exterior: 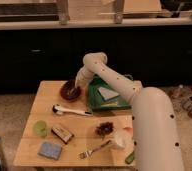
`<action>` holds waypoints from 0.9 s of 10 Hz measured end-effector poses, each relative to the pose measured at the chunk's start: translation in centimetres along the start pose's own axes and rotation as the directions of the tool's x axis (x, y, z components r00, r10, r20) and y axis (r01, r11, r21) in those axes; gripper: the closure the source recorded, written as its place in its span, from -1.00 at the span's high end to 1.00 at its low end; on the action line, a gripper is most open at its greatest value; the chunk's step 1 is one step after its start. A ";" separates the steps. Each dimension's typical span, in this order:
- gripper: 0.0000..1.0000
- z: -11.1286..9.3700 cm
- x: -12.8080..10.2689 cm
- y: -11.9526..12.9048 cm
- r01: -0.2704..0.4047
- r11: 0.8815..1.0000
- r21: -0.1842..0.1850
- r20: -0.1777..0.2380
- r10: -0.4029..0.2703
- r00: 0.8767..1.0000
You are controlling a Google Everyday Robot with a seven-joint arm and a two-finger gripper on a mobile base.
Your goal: Stack bowls on top of each other
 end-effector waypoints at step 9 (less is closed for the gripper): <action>0.60 -1.1 0.8 1.5 -0.016 1.000 -0.010 -0.022 0.016 1.000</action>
